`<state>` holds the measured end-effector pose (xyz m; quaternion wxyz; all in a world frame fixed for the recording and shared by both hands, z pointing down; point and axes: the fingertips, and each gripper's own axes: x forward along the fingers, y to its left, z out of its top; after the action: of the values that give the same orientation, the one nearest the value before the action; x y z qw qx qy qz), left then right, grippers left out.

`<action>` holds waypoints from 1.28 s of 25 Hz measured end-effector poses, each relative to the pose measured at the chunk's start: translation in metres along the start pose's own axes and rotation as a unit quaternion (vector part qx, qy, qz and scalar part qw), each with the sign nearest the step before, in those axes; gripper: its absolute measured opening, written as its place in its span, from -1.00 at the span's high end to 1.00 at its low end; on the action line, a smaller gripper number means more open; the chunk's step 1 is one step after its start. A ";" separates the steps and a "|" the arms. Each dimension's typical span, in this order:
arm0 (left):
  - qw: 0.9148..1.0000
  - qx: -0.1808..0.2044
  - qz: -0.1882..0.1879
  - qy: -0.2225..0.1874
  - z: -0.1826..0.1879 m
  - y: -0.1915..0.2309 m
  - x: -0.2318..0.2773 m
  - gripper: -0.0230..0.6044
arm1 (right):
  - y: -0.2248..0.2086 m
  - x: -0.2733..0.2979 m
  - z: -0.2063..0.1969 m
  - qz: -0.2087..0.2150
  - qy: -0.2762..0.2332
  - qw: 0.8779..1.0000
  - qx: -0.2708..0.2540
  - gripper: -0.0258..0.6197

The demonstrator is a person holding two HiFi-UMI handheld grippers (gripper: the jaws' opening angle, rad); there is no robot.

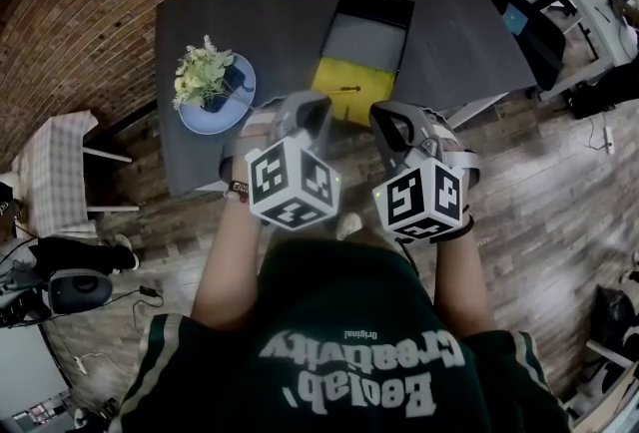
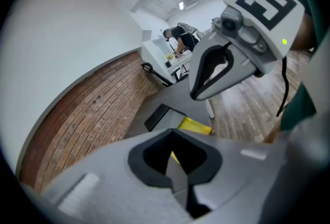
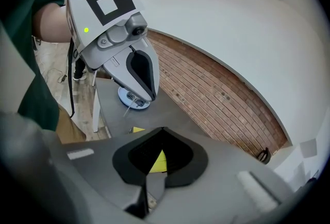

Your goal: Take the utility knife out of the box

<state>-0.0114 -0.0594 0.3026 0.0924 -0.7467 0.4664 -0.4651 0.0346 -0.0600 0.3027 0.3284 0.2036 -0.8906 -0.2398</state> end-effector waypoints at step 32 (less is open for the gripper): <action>1.000 0.007 -0.018 -0.007 -0.010 -0.001 0.010 0.92 | 0.007 0.013 0.004 0.019 0.002 1.000 0.016 0.91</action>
<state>-0.0174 -0.0635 0.3153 0.0930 -0.7574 0.4491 -0.4647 0.0214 -0.0606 0.3106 0.3315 0.1927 -0.8971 -0.2194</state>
